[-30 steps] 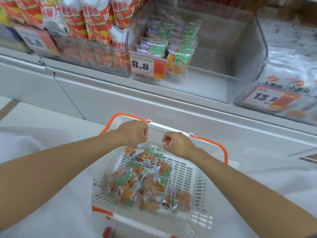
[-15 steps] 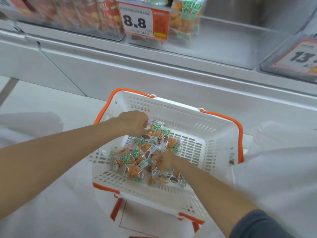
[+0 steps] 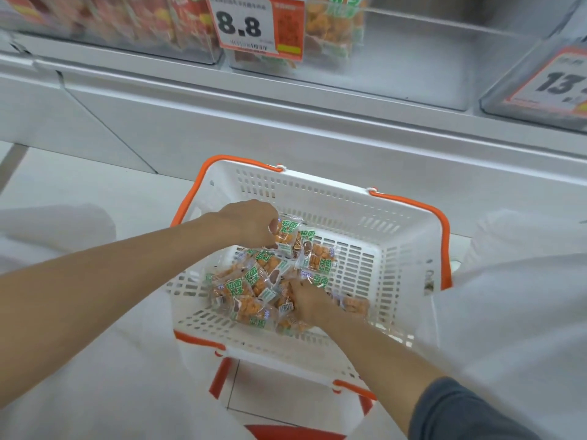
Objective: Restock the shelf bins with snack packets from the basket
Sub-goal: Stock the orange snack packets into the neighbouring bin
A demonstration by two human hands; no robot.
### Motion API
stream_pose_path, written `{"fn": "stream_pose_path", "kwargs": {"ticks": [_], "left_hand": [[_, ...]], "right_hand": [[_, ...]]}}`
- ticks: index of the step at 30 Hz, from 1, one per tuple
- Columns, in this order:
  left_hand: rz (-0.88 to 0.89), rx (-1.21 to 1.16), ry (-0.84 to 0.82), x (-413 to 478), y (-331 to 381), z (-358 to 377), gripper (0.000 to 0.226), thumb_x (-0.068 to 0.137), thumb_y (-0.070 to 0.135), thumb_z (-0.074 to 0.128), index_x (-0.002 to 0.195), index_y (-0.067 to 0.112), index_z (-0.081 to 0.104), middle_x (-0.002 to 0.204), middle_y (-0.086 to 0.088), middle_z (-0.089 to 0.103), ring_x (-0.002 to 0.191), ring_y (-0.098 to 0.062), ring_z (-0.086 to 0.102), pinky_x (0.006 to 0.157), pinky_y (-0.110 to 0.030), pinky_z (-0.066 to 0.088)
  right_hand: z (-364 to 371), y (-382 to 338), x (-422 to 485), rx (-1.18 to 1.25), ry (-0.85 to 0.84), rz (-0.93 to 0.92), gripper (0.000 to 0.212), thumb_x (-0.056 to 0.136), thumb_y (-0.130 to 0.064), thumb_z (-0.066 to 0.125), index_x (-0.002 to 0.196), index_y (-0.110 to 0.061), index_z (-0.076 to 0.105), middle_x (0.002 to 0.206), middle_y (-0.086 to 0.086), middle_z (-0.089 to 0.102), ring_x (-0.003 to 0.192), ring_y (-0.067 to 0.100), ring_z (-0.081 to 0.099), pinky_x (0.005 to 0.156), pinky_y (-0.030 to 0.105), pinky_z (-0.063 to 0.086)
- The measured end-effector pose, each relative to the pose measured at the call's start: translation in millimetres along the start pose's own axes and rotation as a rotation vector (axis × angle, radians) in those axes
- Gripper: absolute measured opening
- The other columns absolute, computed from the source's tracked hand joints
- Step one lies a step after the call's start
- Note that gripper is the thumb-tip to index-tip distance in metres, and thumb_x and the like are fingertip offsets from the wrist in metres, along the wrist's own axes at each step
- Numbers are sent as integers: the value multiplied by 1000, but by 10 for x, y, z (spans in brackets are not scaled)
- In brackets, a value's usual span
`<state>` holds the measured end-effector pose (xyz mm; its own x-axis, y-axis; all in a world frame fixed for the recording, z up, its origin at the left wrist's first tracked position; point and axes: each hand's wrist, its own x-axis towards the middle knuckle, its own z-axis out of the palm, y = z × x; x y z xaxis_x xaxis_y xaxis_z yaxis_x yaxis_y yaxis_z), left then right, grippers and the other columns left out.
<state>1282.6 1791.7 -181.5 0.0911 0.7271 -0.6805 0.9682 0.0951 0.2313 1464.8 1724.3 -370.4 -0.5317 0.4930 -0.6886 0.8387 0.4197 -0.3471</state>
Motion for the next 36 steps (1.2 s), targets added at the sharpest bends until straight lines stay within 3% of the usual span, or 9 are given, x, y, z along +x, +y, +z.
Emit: {"fn": "stream_pose_path", "kwargs": {"ticks": [4,9,14,17,20,26,29,33,36], "left_hand": [[34,12,15,-7,23,-71,21,91,26,59,109,17,63,107,0,65,96,-19,62,85,-35,52],[98,-11,110,-27,90,-344,39,90,15,61,127,16,54,113,0,59,97,-18,59,87,-37,52],[229,-660,44,-199,248,-653,82,79,28,80,146,22,34,145,-1,42,128,-19,47,99,-33,44],[338,-980,-16,-307,327,-773,55,83,34,74,131,24,51,125,5,64,116,-9,58,101,-36,47],[410,-1054,149,-393,409,-856,31,89,35,66,116,21,62,112,1,70,105,-11,65,91,-30,53],[430,-1069,378,-495,413,-976,25,89,31,67,109,16,66,87,4,69,68,-4,62,58,-16,49],[426,-1226,466,-495,419,-1020,24,83,32,72,103,19,69,86,2,72,71,-8,65,61,-17,52],[431,-1546,315,-476,428,-1046,38,71,32,73,105,15,66,95,-4,74,86,-15,71,74,-29,59],[404,-1535,339,-443,370,-1076,36,77,18,75,111,11,66,99,-4,74,93,-16,70,75,-27,59]], "right_hand": [[-467,-56,-74,298,-96,23,42,87,-23,69,123,-7,56,93,-1,53,90,17,52,82,27,45],[-1597,99,-417,413,-113,93,50,94,-57,50,92,-9,67,78,2,55,65,14,53,73,29,49],[-2710,107,-1100,862,-44,91,55,95,-59,43,93,-8,65,67,3,52,59,17,53,78,35,51],[-3051,32,-1396,958,19,26,62,95,-61,39,98,-4,64,72,9,59,67,23,59,85,40,51],[-3164,-151,-1554,880,269,2,69,95,-65,32,93,-6,69,80,13,69,74,26,66,83,40,54],[-3229,-405,-1566,798,576,-177,47,96,-46,52,83,-5,71,64,5,68,52,17,63,53,25,53],[-3271,-420,-1547,854,655,-204,51,97,-36,55,90,12,67,58,10,65,47,13,62,51,22,55],[-3262,-419,-1514,1148,647,-204,44,100,-35,50,103,7,64,80,17,71,64,16,69,64,23,59],[-3295,-362,-1546,1143,613,-197,40,99,-33,54,109,6,58,90,17,68,81,23,66,77,31,58]]}}
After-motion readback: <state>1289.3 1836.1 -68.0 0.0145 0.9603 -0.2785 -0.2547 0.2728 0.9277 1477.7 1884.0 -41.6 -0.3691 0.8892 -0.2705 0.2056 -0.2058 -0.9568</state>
